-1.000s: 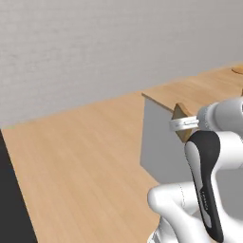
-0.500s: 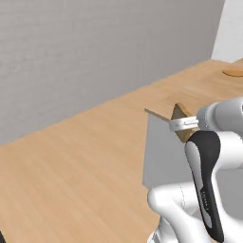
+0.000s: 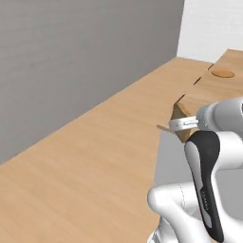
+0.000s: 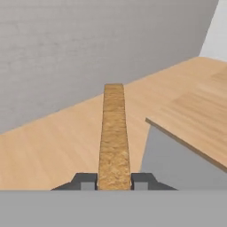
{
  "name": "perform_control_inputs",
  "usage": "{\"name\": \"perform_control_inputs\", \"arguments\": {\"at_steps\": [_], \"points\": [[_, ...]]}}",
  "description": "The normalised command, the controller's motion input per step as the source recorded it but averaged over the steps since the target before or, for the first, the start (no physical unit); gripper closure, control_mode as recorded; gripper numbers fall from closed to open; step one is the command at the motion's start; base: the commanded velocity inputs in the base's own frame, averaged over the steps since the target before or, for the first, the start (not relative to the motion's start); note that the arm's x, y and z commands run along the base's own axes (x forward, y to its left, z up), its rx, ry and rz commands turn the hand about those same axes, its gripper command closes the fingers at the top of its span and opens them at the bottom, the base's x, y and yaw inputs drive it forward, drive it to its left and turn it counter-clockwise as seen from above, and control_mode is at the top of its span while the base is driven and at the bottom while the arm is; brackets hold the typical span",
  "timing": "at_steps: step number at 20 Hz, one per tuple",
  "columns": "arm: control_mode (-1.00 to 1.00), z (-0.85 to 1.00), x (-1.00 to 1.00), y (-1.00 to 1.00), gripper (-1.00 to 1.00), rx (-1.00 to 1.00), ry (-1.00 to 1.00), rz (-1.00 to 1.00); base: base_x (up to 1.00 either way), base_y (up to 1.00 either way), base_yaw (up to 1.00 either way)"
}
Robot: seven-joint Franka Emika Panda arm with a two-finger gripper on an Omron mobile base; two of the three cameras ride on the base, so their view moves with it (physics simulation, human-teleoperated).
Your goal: Start the toaster. Once the lever pops up, take the bread to the plate on the dining counter.
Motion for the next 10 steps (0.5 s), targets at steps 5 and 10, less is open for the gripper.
{"name": "perform_control_inputs", "arguments": {"at_steps": [5, 10], "points": [[1.00, 0.00, 0.00, 0.00, 1.00, 0.00, 0.00, 0.00, 1.00, 1.00, -0.43], [1.00, 0.00, 0.00, 0.00, 1.00, 0.00, 0.00, 0.00, 1.00, 1.00, -0.44]]}}
